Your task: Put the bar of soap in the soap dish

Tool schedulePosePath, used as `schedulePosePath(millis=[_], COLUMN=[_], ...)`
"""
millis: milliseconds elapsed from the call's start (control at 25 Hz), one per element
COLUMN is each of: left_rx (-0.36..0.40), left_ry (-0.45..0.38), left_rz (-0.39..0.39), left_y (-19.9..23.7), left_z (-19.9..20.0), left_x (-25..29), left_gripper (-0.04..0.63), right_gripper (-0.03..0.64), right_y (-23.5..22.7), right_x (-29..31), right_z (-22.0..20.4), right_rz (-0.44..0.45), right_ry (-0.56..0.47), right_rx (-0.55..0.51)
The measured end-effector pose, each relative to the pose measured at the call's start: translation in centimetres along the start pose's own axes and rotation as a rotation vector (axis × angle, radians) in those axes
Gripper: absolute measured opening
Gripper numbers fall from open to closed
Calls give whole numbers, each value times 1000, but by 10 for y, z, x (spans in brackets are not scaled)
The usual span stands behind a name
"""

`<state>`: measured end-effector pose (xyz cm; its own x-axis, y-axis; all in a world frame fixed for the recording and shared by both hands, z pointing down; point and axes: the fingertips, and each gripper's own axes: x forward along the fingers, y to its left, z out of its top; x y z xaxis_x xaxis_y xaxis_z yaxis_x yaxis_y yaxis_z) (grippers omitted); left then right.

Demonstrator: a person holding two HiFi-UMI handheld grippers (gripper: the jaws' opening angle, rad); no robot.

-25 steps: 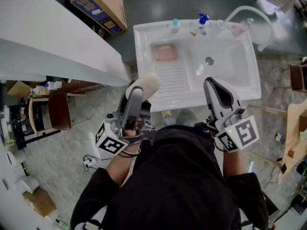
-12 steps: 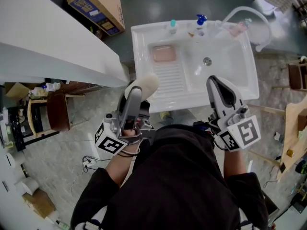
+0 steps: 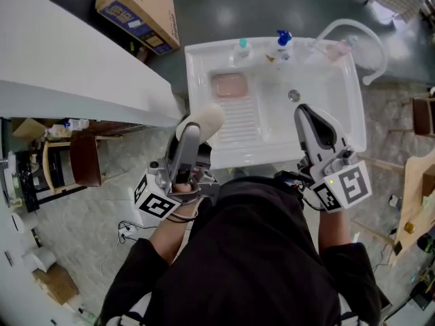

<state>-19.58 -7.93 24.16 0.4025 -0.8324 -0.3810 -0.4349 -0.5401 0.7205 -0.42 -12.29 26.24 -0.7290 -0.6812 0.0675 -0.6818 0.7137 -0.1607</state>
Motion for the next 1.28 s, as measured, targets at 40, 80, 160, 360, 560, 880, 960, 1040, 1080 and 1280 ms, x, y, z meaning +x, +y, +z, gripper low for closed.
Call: schedulePosePath(millis=[40,80,160,360,560,880,960,1040,1080,1280], left_rx=[4,8,12,15,8,3,1,0,-1,-7], left_ry=[1,2,2,3,13,37,43,51,56,74], left_rz=[0,1,2,3,6,17,21,27,30,40], left_y=[1,2,6,14,22,36,40,43,45,54], left_z=[0,0,0,-3,-9,-17,-19,-21,-22,-28], left_x=[4,8,16,36,53,71,74,78,79,86], left_gripper=[115,115,115,115,115,115,115,114,115,115], right_gripper=[25,25,25,25,25,25,25,25,25,25], right_y=[-4,-8,-15,-31,-45,-62,-66,-69,-71,-81], right_x=[2,4,9,19,24,28,28,28,28,31], right_z=[2,3,4,7,7,5,3,1,1,-2], right_rz=[2,4,9,15,15,2,-3,-6,-8,-19], right_ry=[-2,-4,-7,-9,-4,0,6,11,13,18], right_rx=[0,1,1,4,9,27,32,36,39,51])
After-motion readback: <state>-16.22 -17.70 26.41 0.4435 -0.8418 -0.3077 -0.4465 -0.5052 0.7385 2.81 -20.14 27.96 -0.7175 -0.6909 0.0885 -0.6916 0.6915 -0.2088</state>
